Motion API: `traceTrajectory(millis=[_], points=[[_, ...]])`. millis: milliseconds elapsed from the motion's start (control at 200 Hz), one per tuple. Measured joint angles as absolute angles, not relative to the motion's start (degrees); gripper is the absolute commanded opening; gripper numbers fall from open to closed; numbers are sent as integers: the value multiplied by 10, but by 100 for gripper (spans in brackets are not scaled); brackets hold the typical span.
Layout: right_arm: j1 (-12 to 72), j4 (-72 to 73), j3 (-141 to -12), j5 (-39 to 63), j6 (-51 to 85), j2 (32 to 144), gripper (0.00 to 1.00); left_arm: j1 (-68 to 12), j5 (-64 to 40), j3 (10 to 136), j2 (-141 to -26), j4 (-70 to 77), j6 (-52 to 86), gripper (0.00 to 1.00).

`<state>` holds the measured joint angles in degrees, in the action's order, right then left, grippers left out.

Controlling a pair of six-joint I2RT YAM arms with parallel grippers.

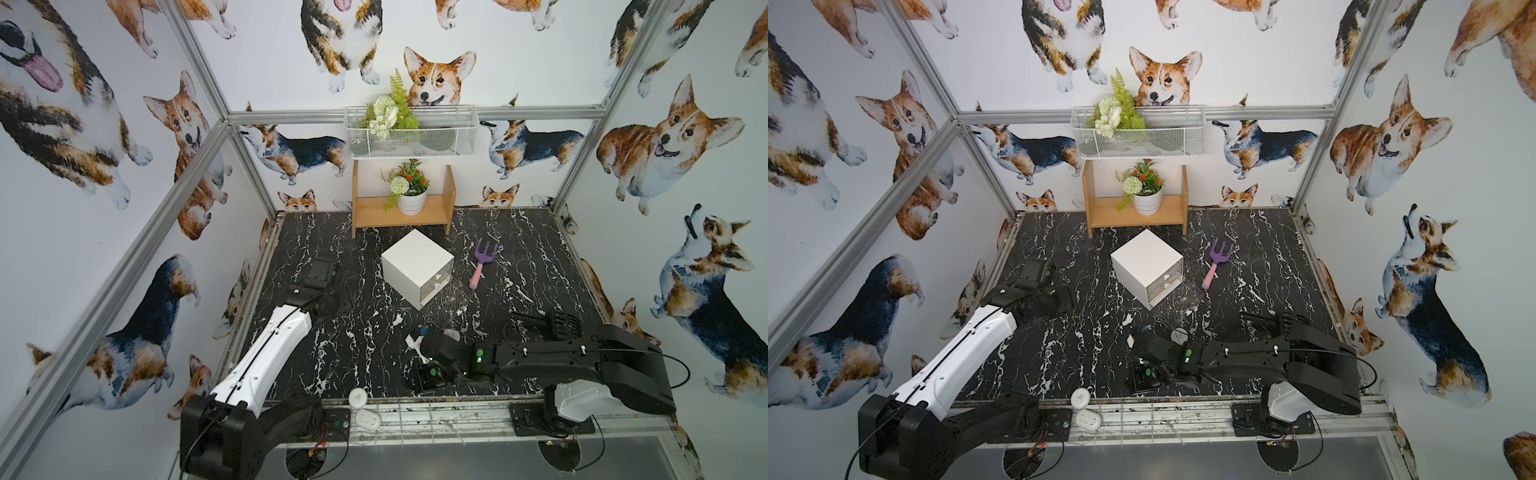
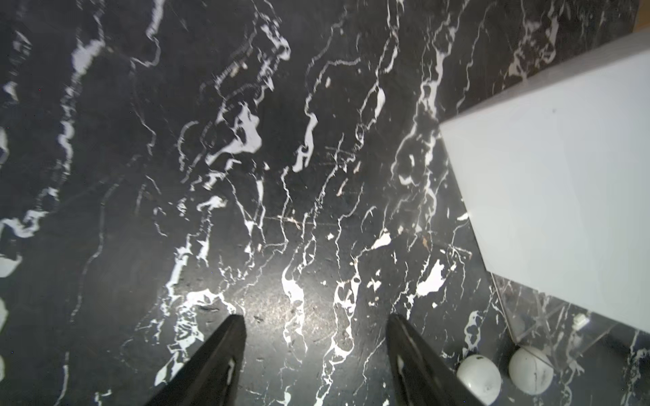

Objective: Put the bluetooth earphones in the drawer according to color
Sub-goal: Adjust the Bluetooth earphone at the center of the board.

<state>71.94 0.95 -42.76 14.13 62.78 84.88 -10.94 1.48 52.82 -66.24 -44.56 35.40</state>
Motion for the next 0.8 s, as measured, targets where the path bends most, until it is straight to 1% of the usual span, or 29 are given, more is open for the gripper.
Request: traceTrajectory(millis=[220, 420, 586, 796], points=[[795, 35, -505, 143, 639, 937, 0, -59, -4, 543, -661, -465, 311, 69], [846, 34, -569, 154, 635, 1006, 0, -19, -26, 543, -651, -477, 280, 69], [860, 12, -615, 165, 622, 1047, 0, 5, -38, 540, -641, -483, 259, 69], [861, -48, -666, 165, 604, 1100, 0, 14, -49, 532, -639, -485, 248, 69]])
